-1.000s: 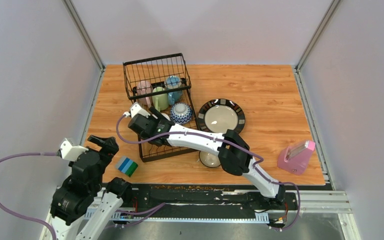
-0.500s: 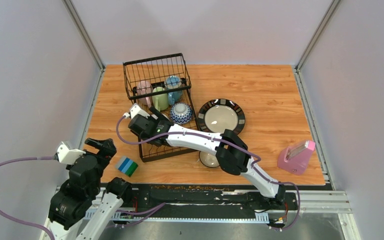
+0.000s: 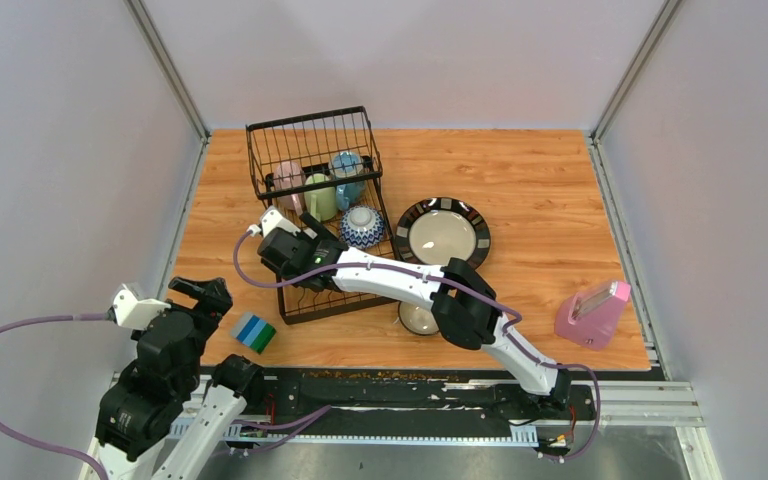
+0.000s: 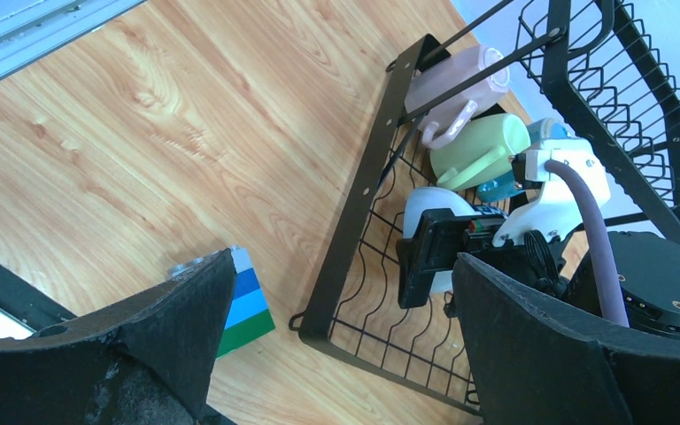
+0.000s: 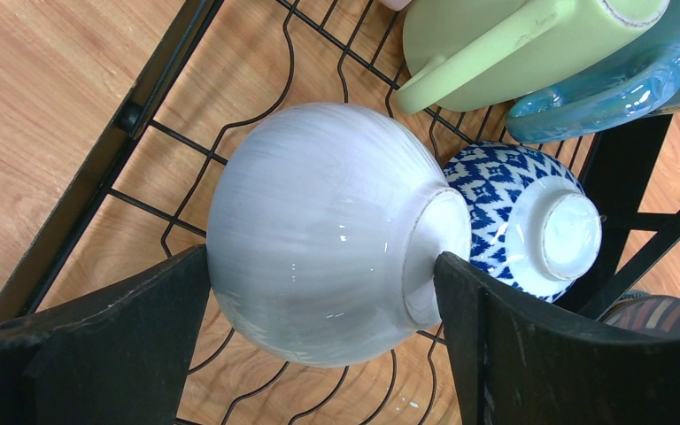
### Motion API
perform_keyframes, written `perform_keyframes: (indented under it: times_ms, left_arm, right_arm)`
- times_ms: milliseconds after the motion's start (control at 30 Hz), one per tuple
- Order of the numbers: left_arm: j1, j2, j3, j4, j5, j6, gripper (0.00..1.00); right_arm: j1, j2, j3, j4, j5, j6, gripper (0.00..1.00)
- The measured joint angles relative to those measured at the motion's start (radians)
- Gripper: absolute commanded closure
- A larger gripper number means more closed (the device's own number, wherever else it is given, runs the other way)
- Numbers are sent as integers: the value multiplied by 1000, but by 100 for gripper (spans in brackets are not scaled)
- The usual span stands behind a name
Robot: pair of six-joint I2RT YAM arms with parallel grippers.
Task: Load the mixed dishes into the dish rack
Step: Turn the bowl upside down on the dish rack.
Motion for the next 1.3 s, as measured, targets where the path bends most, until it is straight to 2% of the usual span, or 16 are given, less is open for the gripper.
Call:
perform_keyframes:
  times_ms: [633, 1100, 1300]
  left_arm:
    - [0, -5, 0, 0, 4, 2, 1]
    - [0, -6, 0, 19, 4, 21, 0]
    - [0, -6, -2, 32, 14, 24, 0]
  right_arm:
    - [-2, 0, -5, 8, -7, 3, 0]
    - [-8, -3, -29, 57, -18, -8, 0]
    - [-14, -21, -56, 108, -80, -21, 0]
